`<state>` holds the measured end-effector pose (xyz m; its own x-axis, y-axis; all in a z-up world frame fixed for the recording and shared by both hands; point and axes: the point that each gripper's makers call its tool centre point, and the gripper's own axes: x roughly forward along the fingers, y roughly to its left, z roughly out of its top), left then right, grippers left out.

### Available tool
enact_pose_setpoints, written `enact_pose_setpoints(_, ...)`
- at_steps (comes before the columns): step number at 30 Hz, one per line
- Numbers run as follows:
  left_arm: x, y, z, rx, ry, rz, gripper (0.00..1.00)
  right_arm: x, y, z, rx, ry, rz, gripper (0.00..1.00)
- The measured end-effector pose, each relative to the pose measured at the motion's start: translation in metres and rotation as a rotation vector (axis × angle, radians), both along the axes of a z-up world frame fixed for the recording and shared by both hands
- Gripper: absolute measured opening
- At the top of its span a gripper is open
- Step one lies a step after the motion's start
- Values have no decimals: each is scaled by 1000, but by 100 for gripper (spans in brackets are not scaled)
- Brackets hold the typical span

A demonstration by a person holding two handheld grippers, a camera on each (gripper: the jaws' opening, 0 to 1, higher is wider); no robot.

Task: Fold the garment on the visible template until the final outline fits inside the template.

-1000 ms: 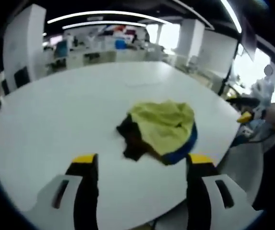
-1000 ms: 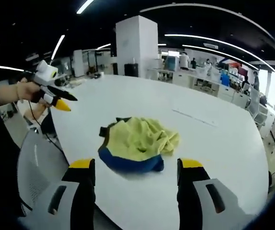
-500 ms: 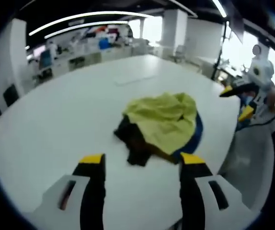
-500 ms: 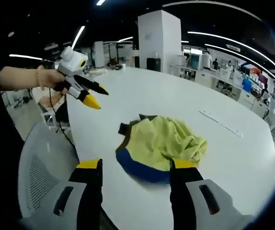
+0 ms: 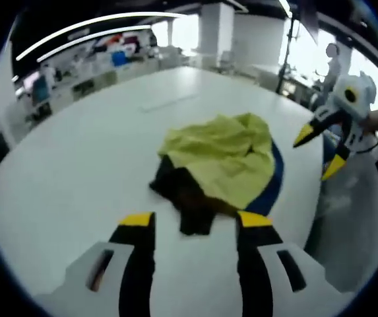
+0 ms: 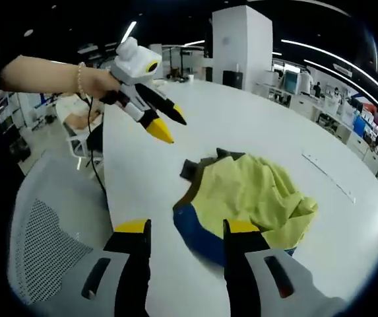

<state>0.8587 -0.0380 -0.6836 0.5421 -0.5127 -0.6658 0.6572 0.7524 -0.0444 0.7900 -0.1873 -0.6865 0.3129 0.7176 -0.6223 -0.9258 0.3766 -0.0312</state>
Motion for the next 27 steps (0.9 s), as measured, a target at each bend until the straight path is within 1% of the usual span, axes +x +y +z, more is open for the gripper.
enact_pose_setpoints(3,3,-3,-8,-3,16,-11,43,-1,10,-13,-20,23,28,38)
enact_pose_setpoints(5,4,-5,-13,2,24,-22,43,-1,15,-18,-26,25,39,36)
enact_pose_setpoints(7,6,-7,-17,0,32,-31,43,-3,20,-25,-31,47,53,32)
enact_pose_setpoints(8,7,-8,-19,-1,35,-34,42,-3,22,-28,-35,53,56,32)
enact_pose_setpoints(9,11,-8,-25,-1,39,-38,42,-3,26,-32,-37,58,64,32)
enact_pose_setpoints(11,14,-8,-28,0,43,-44,41,-4,31,-39,-50,64,86,30)
enact_pose_setpoints(16,22,-10,-38,-9,60,-51,39,-3,42,-51,-64,66,113,28)
enact_pose_setpoints(18,24,-9,-41,-9,62,-53,38,-3,44,-56,-74,81,122,28)
enact_pose_setpoints(20,26,-9,-44,-11,68,-57,38,-3,47,-61,-81,84,131,28)
enact_pose_setpoints(24,25,-11,-51,-13,84,-71,38,-1,49,-69,-98,93,128,28)
enact_pose_setpoints(27,27,-14,-54,-15,89,-86,37,3,49,-75,-109,85,121,26)
